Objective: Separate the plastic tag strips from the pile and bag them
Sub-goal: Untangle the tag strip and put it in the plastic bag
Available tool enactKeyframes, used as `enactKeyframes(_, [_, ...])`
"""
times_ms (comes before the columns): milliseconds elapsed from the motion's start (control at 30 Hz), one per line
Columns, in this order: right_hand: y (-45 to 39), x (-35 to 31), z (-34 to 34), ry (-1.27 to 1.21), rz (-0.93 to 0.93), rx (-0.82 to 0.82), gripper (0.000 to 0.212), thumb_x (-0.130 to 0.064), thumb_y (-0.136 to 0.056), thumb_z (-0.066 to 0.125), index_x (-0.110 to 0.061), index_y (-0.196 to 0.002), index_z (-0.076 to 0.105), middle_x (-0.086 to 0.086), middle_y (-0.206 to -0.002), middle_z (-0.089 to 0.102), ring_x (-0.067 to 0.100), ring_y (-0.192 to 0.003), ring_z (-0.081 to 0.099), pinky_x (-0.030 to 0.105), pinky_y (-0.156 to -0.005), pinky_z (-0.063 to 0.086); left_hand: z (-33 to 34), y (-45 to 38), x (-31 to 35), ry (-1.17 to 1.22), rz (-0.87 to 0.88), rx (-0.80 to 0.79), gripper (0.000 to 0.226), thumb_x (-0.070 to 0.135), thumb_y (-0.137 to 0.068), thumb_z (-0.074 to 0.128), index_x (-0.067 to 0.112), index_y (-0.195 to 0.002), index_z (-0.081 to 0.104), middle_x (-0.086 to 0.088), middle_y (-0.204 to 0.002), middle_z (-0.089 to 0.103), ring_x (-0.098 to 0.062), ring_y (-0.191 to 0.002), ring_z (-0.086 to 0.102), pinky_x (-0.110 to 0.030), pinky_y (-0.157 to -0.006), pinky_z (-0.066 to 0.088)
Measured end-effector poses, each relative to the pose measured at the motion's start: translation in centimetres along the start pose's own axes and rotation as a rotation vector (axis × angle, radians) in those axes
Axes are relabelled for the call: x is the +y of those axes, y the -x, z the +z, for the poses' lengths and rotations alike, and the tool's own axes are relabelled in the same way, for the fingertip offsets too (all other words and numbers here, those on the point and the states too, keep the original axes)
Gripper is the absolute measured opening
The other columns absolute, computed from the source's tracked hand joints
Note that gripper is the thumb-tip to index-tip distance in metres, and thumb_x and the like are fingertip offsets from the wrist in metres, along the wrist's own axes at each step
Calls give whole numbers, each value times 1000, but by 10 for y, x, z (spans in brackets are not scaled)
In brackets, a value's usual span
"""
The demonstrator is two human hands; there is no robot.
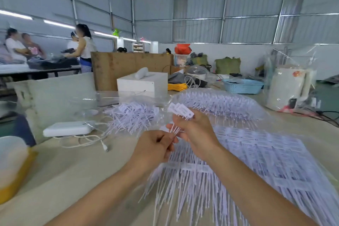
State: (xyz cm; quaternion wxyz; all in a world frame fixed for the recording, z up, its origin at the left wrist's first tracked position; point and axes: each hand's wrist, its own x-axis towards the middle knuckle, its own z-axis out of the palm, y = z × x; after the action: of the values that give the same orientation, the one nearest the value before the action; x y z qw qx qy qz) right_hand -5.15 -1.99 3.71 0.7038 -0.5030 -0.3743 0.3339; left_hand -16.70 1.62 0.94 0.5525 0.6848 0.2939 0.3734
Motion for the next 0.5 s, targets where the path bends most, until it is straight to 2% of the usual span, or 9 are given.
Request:
enactKeyframes(33, [-7, 3, 12, -7, 20, -14, 33, 1, -88, 59, -3, -119, 50, 15, -96, 64, 24, -78, 71, 30, -61, 57, -11, -5, -3, -2, -11, 31, 30, 11, -96, 51, 5, -70, 65, 6, -45, 52, -7, -37, 39, -17, -40, 34])
enactKeyframes(100, [-20, 12, 32, -36, 84, -24, 64, -3, -87, 62, -5, -142, 27, 9, -95, 62, 20, -77, 69, 32, -75, 57, -34, -18, -7, 13, -49, 101, 31, 10, -96, 50, 2, -69, 64, 4, -44, 51, -7, -35, 39, -17, -37, 34])
enactKeyframes(167, [-29, 20, 47, -20, 149, -43, 75, -4, -86, 64, -10, -146, 19, 8, -96, 59, 18, -75, 67, 29, -75, 56, -57, -40, -10, -2, -83, 184, 31, 8, -96, 50, 1, -68, 61, 3, -43, 50, -6, -33, 39, -15, -35, 33])
enactKeyframes(233, [-35, 29, 51, 28, 208, -78, 69, -1, -86, 63, -13, -143, 26, 10, -102, 59, 22, -76, 68, 29, -70, 57, -79, -67, -11, -80, -126, 250, 31, 6, -95, 51, 0, -65, 58, 0, -43, 49, -6, -30, 39, -14, -34, 33])
enactKeyframes(333, [-37, 41, 47, 121, 236, -123, 52, 4, -87, 60, -10, -131, 38, 7, -95, 57, 20, -62, 63, 29, -59, 56, -102, -111, -11, -183, -222, 306, 30, -2, -92, 50, -2, -62, 53, -1, -33, 45, -8, -24, 37, -13, -32, 32])
enactKeyframes(433, [-35, 49, 37, 199, 236, -141, 41, 7, -87, 57, -12, -121, 46, 13, -105, 59, 18, -57, 62, 28, -56, 55, -109, -148, -17, -430, -300, 240, 31, -4, -91, 47, 3, -60, 50, -4, -34, 45, -12, -26, 40, -18, -35, 30])
enactKeyframes(500, [-35, 51, 30, 210, 229, -142, 37, 6, -86, 59, -14, -116, 49, 14, -107, 60, 19, -58, 64, 29, -58, 56, -104, -168, -22, -528, -313, 168, 31, -4, -91, 50, 3, -60, 49, -13, -49, 52, -14, -29, 43, -18, -35, 31])
